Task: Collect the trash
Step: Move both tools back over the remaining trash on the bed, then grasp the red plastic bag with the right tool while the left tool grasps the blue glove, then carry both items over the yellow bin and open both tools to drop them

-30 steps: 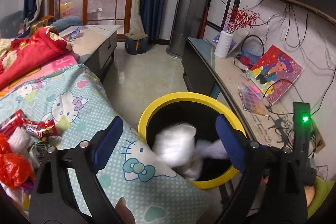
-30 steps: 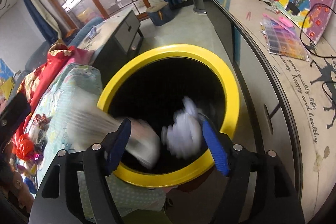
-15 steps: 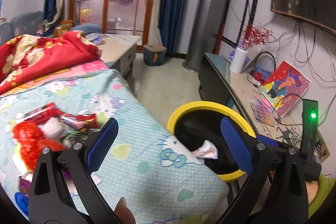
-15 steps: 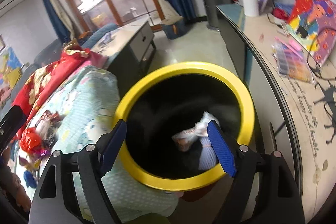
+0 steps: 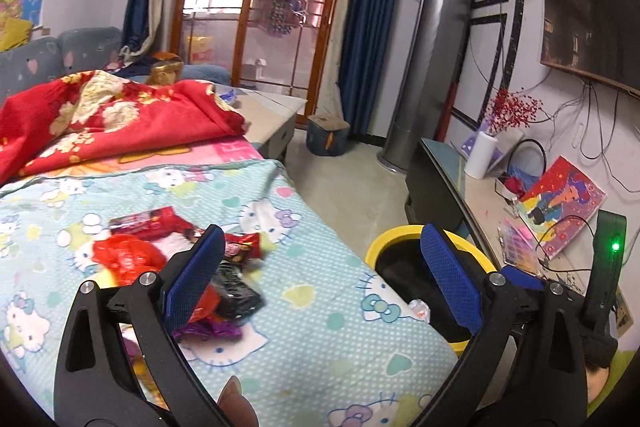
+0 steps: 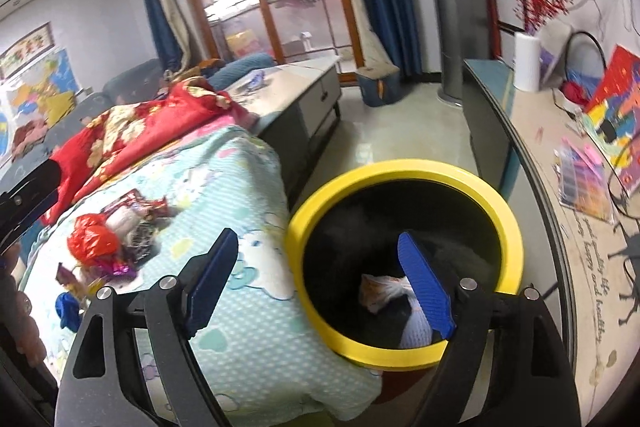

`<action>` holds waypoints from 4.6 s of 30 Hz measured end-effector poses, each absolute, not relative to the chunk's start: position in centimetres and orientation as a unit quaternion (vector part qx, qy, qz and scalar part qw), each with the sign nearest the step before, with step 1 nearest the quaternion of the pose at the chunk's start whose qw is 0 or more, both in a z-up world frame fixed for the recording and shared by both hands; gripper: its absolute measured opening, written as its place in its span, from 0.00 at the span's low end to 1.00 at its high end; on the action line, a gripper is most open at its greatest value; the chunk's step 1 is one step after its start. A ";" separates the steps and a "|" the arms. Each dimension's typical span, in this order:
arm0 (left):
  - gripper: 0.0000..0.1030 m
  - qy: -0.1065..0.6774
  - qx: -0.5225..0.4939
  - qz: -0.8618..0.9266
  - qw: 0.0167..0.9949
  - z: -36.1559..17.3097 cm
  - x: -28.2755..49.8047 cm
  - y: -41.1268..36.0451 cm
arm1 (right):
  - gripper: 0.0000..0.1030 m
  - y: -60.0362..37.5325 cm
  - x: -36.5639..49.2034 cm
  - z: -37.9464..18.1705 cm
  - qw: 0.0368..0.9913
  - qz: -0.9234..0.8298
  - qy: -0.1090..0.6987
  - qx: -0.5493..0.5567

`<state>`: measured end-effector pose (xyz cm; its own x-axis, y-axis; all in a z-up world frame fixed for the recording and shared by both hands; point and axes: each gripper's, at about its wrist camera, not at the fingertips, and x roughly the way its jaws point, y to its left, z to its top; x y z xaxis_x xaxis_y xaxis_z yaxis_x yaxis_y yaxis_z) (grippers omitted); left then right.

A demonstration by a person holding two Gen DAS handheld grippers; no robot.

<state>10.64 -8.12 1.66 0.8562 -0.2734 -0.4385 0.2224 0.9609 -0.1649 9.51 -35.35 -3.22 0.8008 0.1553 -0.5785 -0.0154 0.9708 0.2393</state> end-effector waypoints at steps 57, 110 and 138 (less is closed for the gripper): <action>0.73 0.343 -0.137 -0.045 0.928 -5.2 5.2 10.4 | 0.79 -9.5 15.6 -2.6 0.871 0.310 0.380 -0.013; 0.17 0.292 -0.118 -0.107 0.943 1.3 6.4 5.0 | 0.25 -19.4 12.5 1.2 0.909 0.274 0.310 0.057; 0.17 0.296 -0.068 -0.180 0.936 1.9 9.6 -3.7 | 0.25 -29.9 13.0 0.3 0.932 0.166 0.304 0.109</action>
<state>9.60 -3.67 1.88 0.7602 -0.3772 -0.5291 0.2968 0.9259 -0.2336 12.98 -29.91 0.28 0.7595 0.3761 -0.5308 -0.2429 0.9208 0.3051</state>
